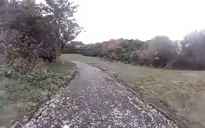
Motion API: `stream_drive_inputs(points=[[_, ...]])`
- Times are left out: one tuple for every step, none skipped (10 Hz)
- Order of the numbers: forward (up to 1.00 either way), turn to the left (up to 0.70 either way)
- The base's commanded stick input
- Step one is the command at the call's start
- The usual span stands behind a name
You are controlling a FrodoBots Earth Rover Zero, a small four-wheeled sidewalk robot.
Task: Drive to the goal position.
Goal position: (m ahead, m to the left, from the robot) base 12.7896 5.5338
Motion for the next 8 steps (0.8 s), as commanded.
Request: stream_drive_inputs(points=[[0.7, 0.0], [0.7, 0.0], [0.7, 0.0], [0.7, 0.0], [0.7, 0.0], [0.7, 0.0], [0.7, 0.0], [0.7, 0.0]])
